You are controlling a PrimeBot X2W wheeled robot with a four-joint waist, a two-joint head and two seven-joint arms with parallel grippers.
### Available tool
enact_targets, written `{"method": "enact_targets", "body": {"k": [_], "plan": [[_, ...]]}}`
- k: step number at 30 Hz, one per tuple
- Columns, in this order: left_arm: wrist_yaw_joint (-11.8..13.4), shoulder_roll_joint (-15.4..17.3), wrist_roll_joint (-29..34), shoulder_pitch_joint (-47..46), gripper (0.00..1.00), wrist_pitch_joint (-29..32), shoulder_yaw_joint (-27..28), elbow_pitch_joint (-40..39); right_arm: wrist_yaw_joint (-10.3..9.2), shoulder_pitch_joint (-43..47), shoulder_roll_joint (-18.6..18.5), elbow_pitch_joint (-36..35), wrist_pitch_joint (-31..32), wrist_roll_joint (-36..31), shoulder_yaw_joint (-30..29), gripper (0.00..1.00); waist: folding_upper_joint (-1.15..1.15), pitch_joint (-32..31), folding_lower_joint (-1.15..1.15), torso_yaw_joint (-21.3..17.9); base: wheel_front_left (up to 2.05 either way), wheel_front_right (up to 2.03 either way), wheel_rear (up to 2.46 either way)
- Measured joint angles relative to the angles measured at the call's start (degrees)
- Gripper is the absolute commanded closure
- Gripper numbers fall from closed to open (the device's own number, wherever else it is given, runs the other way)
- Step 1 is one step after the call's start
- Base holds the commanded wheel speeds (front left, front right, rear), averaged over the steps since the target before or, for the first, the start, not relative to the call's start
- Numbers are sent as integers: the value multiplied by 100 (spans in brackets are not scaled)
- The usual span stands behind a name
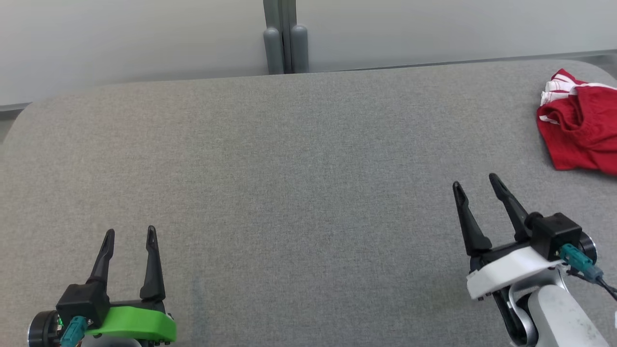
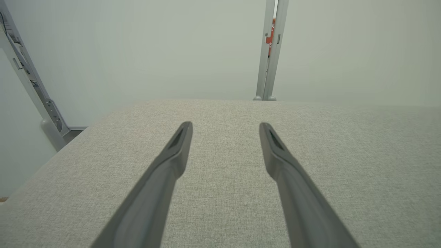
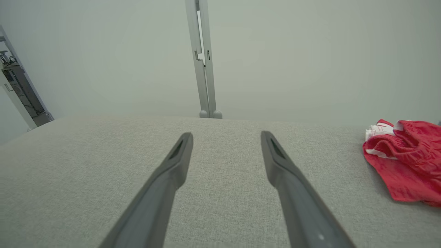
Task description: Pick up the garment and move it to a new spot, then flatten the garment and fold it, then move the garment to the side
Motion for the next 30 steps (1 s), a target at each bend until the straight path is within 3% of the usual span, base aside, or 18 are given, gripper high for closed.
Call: {"method": "enact_targets", "body": {"k": [9, 30], "plan": [[-25, -13, 2, 186, 0, 0, 44, 100, 1, 844, 291, -441, -1, -281, -364, 0, 0, -360, 0, -76, 0, 0, 0], [-49, -22, 26, 283, 0, 0, 75, 116, 0, 1081, 583, -453, -1, -388, -687, 0, 0, -517, 0, -234, 0, 0, 0]]}}
